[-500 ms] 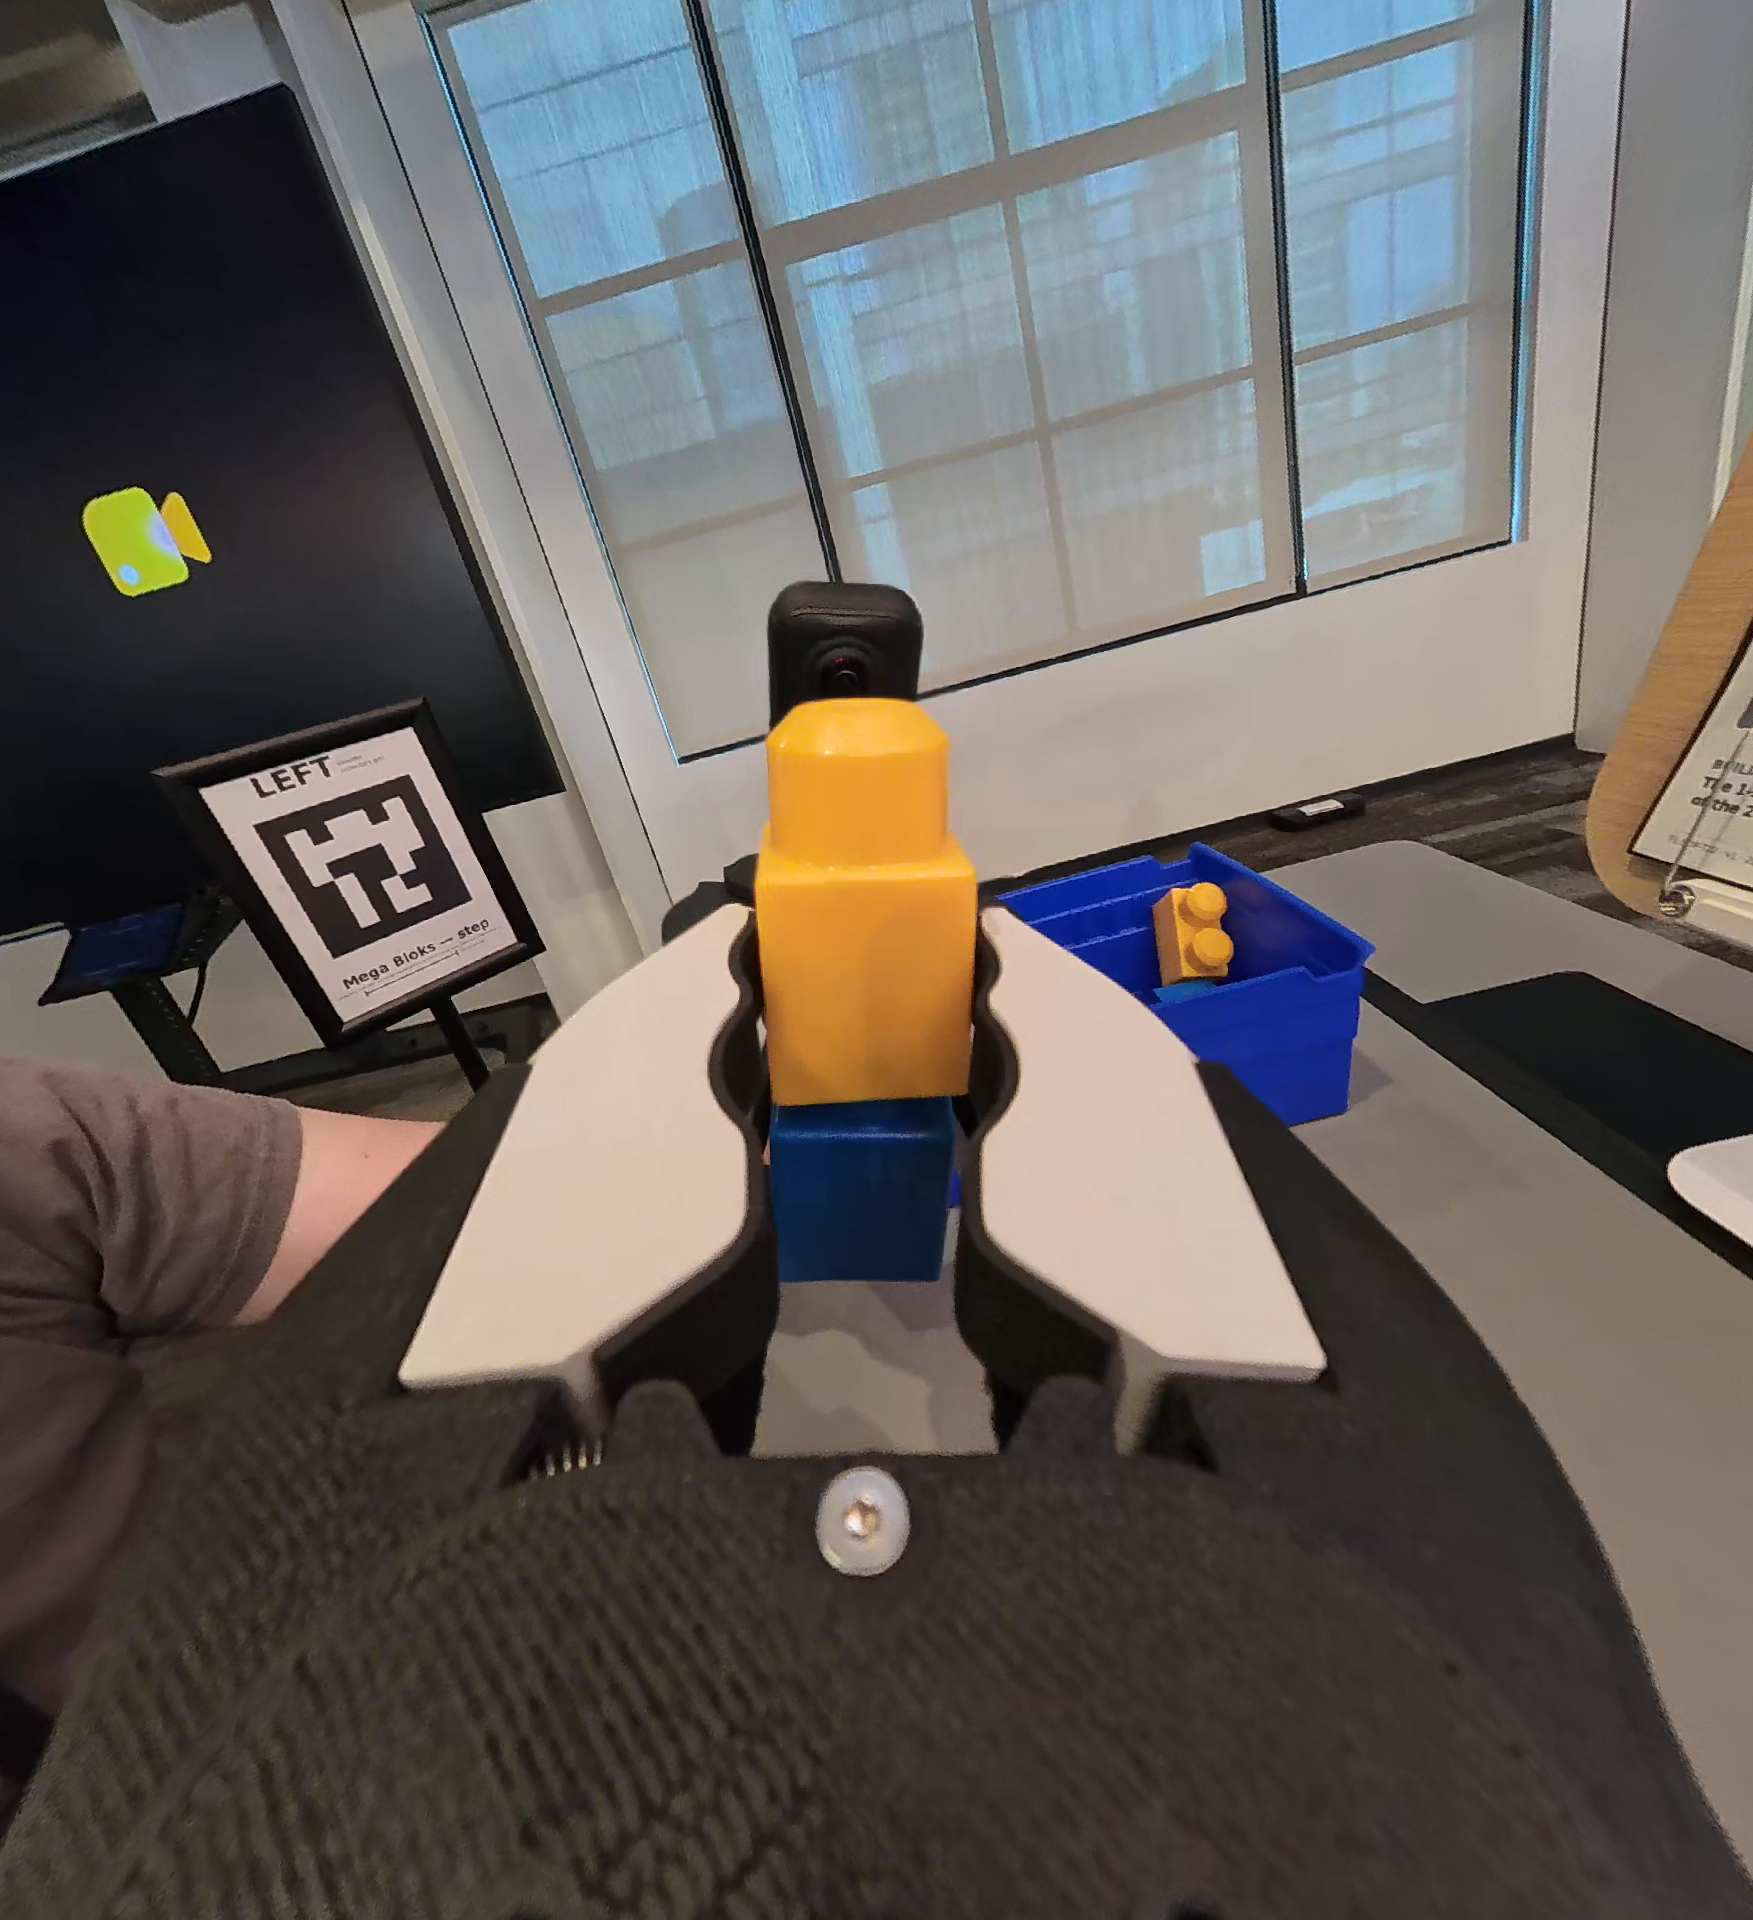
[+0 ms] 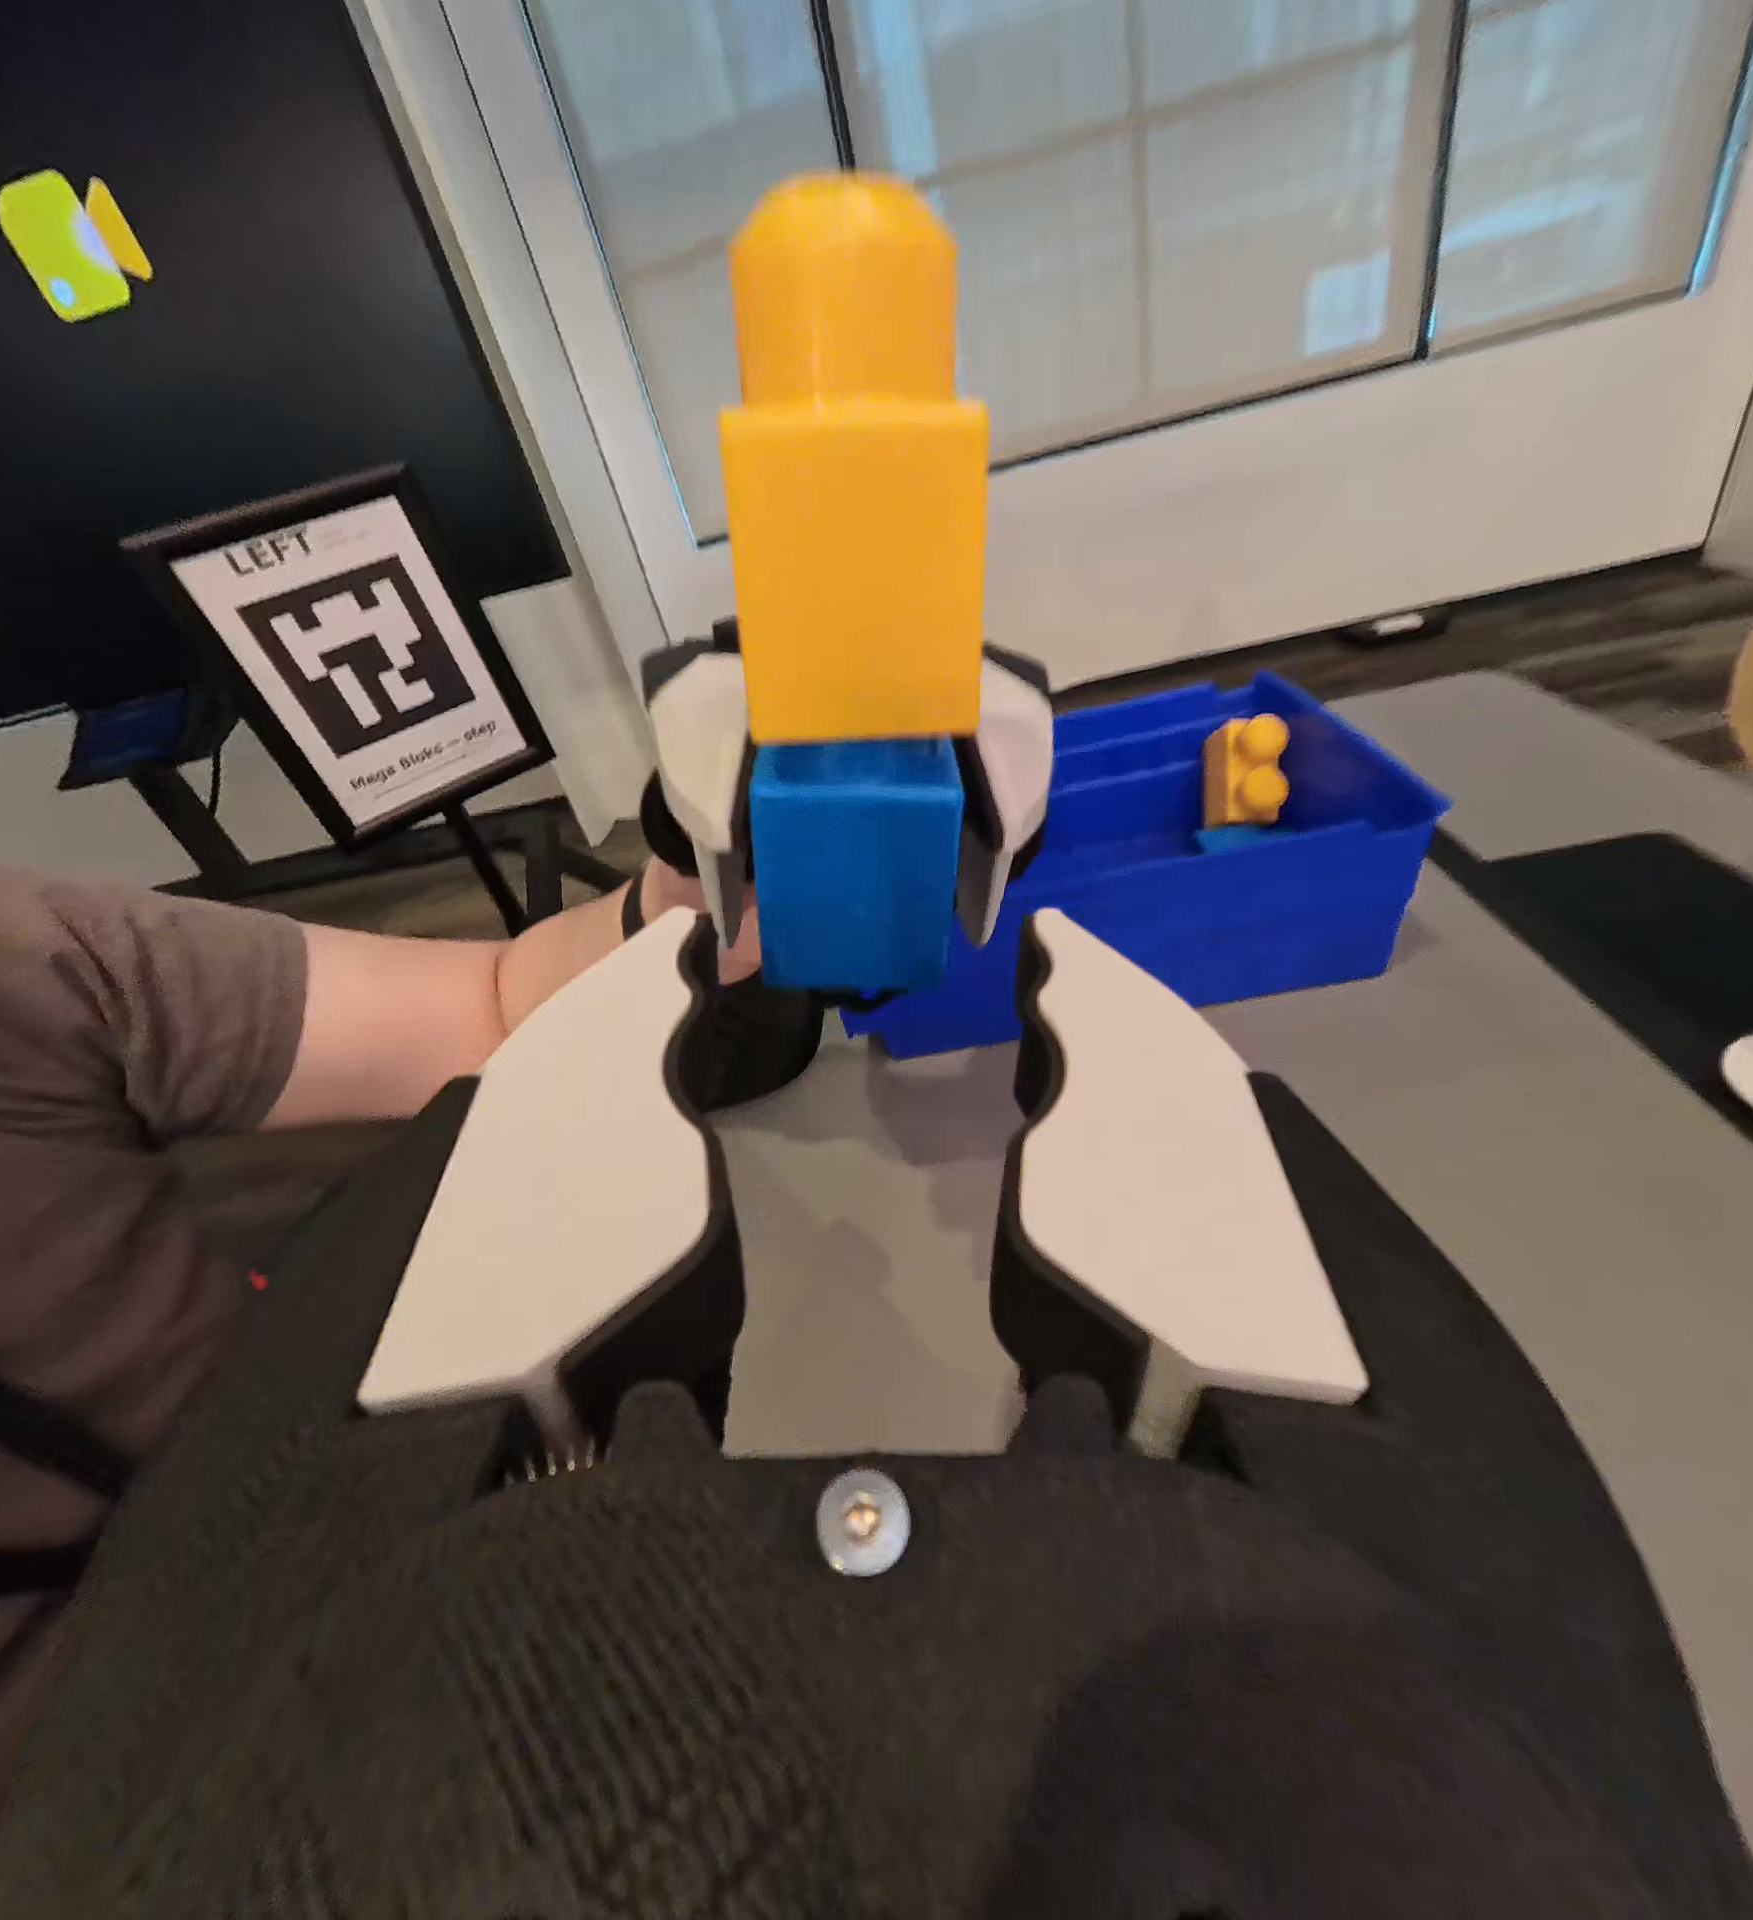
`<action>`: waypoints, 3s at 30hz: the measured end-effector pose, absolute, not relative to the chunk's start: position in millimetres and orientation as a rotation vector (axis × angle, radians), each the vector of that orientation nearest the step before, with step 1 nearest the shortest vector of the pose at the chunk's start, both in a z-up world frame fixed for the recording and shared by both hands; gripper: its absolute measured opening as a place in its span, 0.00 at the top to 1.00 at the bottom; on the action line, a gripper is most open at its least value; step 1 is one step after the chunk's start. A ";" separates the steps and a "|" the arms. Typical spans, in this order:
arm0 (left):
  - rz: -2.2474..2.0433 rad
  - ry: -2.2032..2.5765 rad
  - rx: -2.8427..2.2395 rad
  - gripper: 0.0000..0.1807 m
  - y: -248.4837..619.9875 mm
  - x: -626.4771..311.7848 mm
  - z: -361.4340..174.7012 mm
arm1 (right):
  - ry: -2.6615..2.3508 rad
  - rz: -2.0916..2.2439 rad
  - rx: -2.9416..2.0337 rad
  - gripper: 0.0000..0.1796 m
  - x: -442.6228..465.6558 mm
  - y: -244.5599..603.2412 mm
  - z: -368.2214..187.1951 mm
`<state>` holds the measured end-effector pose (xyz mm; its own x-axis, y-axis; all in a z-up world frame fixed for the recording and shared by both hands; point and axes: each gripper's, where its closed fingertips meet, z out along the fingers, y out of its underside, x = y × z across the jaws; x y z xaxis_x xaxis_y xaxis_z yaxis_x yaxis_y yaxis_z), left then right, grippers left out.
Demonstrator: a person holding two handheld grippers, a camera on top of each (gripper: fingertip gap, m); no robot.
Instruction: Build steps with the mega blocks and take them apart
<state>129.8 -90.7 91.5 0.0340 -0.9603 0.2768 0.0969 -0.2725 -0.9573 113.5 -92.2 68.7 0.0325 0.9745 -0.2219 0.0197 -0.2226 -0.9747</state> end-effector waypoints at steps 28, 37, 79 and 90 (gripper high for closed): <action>-1.298 1.047 -1.430 0.77 -92.1 132.7 78.9 | -1.158 1.259 -1.366 0.81 115.4 -95.1 65.1; -1.245 1.111 -1.507 0.77 -91.6 149.1 52.4 | -1.059 1.229 -1.391 0.65 134.5 -87.4 89.6; -1.278 1.108 -1.518 0.78 -100.7 158.0 50.8 | -1.040 1.206 -1.423 0.79 137.0 -89.5 85.8; -1.331 1.123 -1.469 0.78 -108.3 157.5 58.2 | -1.016 1.305 -1.334 0.79 134.6 -96.9 94.0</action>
<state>157.5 -108.3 58.2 0.0360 -0.9684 0.2467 -0.0800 -0.2488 -0.9652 134.6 -96.9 94.0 0.0751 0.9805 -0.1818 -0.0645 -0.1772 -0.9821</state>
